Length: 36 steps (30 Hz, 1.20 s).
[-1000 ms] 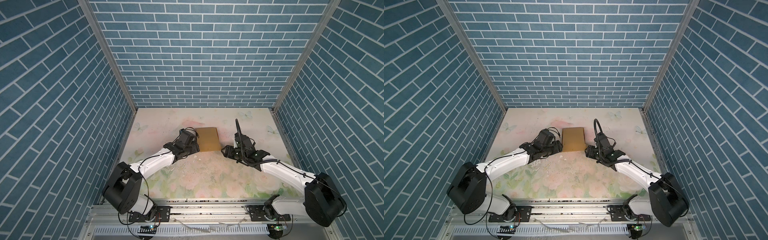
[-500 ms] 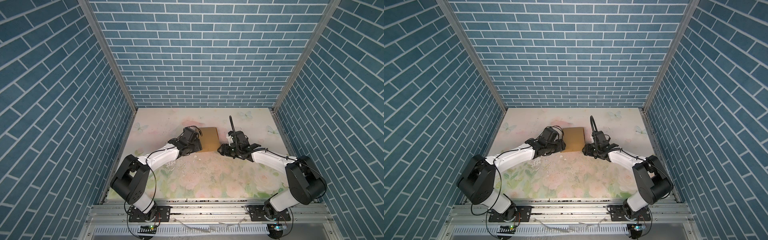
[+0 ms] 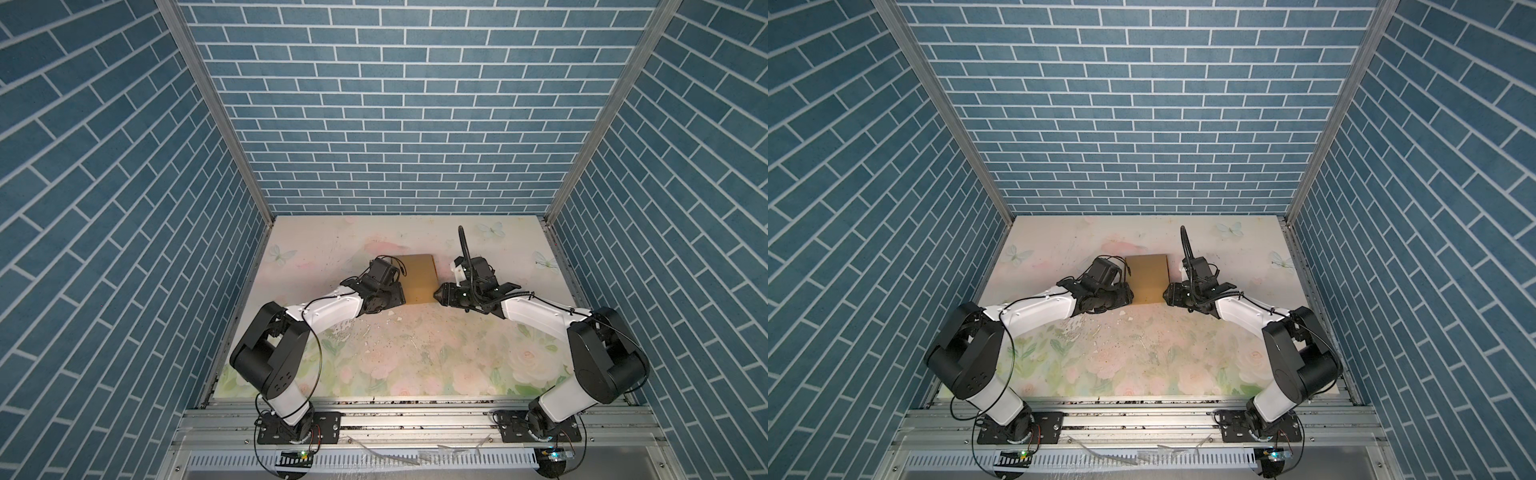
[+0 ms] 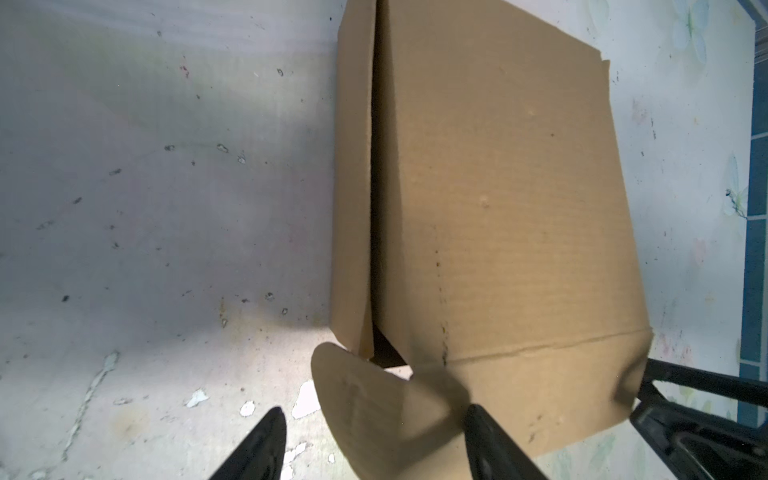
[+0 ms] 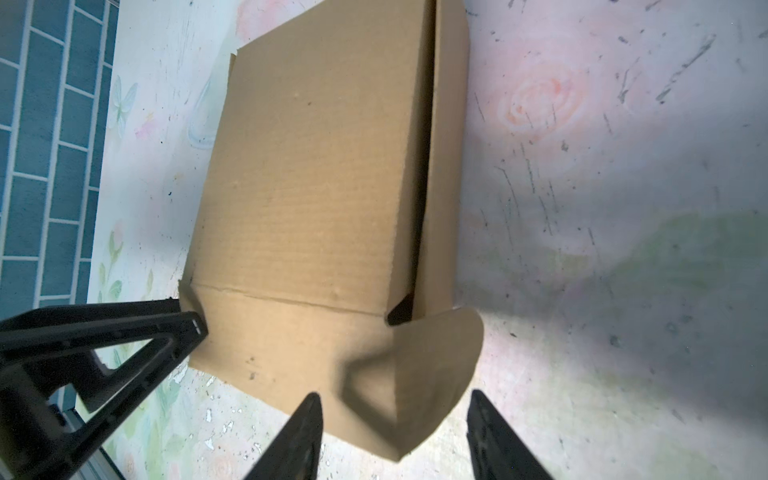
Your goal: Fold the paper box
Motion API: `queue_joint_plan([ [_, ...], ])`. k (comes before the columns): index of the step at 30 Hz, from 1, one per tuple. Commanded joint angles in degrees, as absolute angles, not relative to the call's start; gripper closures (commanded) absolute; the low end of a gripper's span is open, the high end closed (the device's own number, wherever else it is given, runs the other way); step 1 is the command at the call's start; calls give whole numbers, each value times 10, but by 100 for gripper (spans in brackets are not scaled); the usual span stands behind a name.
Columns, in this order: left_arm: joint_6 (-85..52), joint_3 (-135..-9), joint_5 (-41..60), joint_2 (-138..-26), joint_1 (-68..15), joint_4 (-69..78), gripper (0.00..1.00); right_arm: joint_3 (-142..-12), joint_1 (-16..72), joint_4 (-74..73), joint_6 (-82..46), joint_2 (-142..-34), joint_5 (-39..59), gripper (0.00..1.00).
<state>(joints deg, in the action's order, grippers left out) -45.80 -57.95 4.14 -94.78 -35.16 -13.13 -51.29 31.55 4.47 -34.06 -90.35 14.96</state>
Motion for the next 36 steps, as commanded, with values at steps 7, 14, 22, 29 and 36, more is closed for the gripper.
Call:
queue_joint_plan([
  [7, -467, -601, 56, -962, -353, -116, 30, -535, 314, 17, -336, -915, 176, 45],
  [14, -475, -605, 66, -978, -358, -99, 30, -531, 314, -1, -350, -916, 187, 47],
  [22, -478, -628, 69, -985, -364, -99, 30, -537, 313, -6, -360, -905, 195, 48],
  [29, -476, -627, 66, -976, -364, -103, 30, -534, 305, 40, -335, -890, 143, 48],
  [36, -478, -628, 69, -974, -365, -103, 30, -517, 293, 23, -339, -892, 152, 48],
])
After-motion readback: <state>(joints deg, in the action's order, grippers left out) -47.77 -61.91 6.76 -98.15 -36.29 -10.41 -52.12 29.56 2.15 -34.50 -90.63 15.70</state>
